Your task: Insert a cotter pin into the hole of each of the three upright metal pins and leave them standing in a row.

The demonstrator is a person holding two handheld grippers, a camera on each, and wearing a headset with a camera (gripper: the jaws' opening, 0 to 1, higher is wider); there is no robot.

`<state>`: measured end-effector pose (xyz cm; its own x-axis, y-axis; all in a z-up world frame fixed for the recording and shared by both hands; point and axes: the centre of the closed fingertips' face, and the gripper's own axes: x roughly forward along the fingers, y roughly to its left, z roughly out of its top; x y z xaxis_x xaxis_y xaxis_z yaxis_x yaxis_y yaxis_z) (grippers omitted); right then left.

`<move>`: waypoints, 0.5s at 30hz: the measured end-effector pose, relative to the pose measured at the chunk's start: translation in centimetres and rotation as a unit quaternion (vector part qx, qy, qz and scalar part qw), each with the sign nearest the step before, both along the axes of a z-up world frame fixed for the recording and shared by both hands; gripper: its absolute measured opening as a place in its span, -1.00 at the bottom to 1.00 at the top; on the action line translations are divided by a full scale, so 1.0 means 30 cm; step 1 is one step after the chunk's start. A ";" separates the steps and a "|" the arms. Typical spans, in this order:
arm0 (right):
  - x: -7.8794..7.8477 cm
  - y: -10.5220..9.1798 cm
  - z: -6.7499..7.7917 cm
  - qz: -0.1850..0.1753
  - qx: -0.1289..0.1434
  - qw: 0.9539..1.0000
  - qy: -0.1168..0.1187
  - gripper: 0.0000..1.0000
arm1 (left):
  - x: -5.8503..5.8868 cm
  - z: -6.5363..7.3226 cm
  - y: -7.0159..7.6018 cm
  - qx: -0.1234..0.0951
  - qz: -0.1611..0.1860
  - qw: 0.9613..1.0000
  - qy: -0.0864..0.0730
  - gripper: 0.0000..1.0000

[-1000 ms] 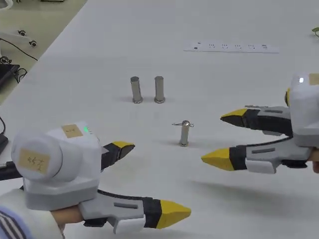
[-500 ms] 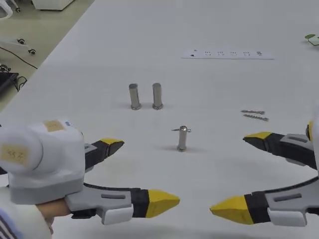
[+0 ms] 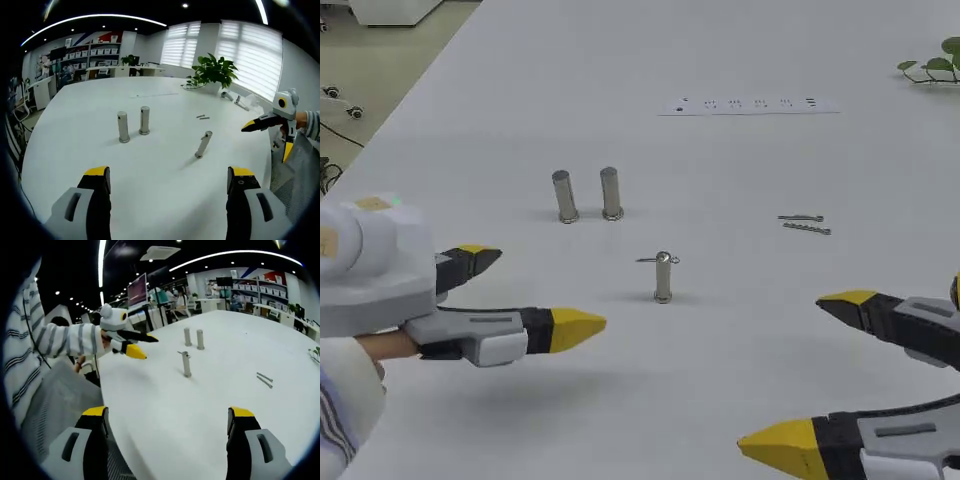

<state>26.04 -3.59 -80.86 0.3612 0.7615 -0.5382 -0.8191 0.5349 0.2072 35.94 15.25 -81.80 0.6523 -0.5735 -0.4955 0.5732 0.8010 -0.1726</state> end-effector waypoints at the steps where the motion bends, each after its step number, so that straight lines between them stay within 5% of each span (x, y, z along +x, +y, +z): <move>1: -0.006 -0.002 -0.001 -0.002 0.001 1.000 0.002 1.00 | 0.016 0.002 0.003 0.005 0.001 1.000 -0.003 0.94; 5: -0.032 -0.012 -0.005 -0.013 -0.001 1.000 0.007 1.00 | 0.090 0.011 0.021 0.023 0.011 1.000 -0.014 0.85; 7: -0.041 -0.014 -0.005 -0.018 0.000 1.000 0.009 1.00 | 0.129 0.015 0.019 -0.003 0.033 0.999 -0.004 0.74; 12: -0.052 -0.021 0.002 -0.035 0.000 0.999 0.012 0.96 | 0.231 0.018 0.040 0.012 0.059 0.998 -0.017 0.61; 15: -0.056 -0.029 0.005 -0.038 -0.004 0.999 0.011 0.96 | 0.286 0.025 0.036 -0.015 0.075 0.997 -0.005 0.58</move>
